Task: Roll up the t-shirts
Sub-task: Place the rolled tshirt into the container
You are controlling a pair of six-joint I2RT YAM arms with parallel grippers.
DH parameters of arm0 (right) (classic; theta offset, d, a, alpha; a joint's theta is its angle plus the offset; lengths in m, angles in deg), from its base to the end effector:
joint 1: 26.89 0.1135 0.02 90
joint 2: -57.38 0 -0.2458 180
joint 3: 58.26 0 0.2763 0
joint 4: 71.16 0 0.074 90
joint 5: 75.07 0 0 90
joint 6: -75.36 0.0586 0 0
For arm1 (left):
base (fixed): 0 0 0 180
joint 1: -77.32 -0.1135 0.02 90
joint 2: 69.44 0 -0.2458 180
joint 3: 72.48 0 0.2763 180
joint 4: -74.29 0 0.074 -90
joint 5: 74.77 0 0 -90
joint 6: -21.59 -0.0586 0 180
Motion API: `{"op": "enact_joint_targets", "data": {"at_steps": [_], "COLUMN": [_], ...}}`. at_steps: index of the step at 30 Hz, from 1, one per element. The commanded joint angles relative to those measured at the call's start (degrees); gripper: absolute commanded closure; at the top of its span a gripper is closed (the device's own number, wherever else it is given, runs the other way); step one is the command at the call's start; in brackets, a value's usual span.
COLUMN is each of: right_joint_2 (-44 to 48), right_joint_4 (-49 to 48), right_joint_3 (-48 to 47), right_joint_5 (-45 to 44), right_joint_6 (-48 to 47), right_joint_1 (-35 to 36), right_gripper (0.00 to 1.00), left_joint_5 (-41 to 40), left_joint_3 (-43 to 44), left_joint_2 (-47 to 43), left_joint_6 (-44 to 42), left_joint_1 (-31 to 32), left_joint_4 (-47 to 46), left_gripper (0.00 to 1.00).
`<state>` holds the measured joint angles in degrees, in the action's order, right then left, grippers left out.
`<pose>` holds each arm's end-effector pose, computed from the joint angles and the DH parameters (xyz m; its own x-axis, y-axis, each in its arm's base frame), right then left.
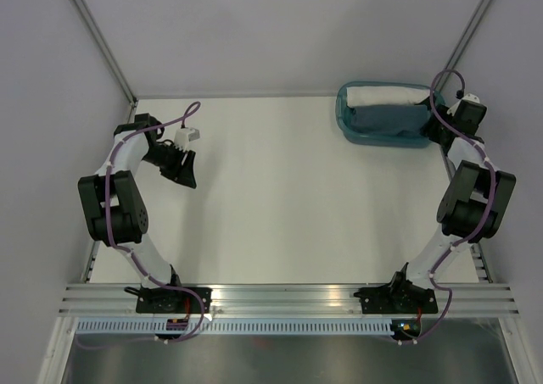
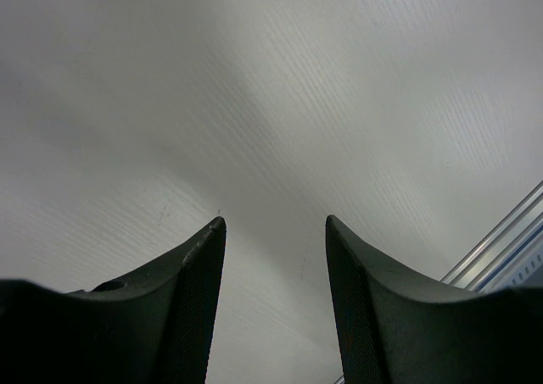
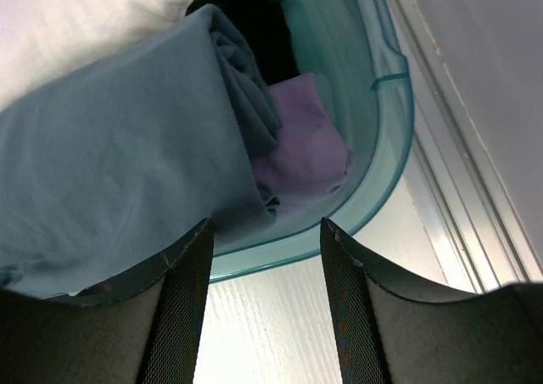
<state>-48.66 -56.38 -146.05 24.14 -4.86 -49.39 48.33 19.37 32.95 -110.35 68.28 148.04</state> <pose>0.4294 -0.1677 0.1913 -0.4532 0.3692 -0.8114 0.3356 0.9139 0.2284 0.3572 0.0244 0.1806 -0.7831 0.4423 -0.4372 0.5988 0.7262 -0.3377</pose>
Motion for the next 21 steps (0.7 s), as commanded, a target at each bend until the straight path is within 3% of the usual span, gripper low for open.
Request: {"op": "enact_joint_targets", "data": {"at_steps": [1,11,12,13,15,16,17,21], "right_joint_2": [0.0,-4.0,-4.3,-4.9,-6.0,-6.1,-5.7,-4.1], "right_joint_4": [-1.4,-1.8,-1.7,-1.5,-0.5,0.0,0.2,2.4], "right_joint_3": [-2.5,-3.8,-4.3,-4.9,-6.7,-6.9,-6.9,-6.9], "right_joint_5": [4.1,7.3,7.7,8.1,8.1,7.8,7.5,5.7], "right_joint_6": [-0.4,3.9,3.9,4.0,4.3,4.5,4.4,0.5], "right_joint_1": [0.3,0.3,0.3,0.3,0.3,-0.1,-0.3,-0.6], "right_gripper": [0.41,0.45,0.49,0.64,0.78,0.92,0.98,1.00], "left_joint_5": [1.3,1.1,1.1,1.0,0.9,1.0,0.9,0.9], "left_joint_3": [0.1,0.0,0.1,0.1,0.1,0.1,0.1,0.0], "left_joint_2": [0.1,0.1,0.1,0.1,0.0,-0.1,-0.3,-0.3], "left_joint_6": [-1.4,-1.3,-1.4,-1.4,-1.3,-1.4,-1.4,-1.7], "left_joint_1": [-0.4,-0.4,-0.3,-0.4,-0.4,-0.4,-0.4,-0.4], "left_joint_4": [0.2,0.2,0.2,0.2,0.2,0.3,0.2,0.3], "left_gripper": [0.44,0.44,0.44,0.44,0.44,0.44,0.44,0.44]}}
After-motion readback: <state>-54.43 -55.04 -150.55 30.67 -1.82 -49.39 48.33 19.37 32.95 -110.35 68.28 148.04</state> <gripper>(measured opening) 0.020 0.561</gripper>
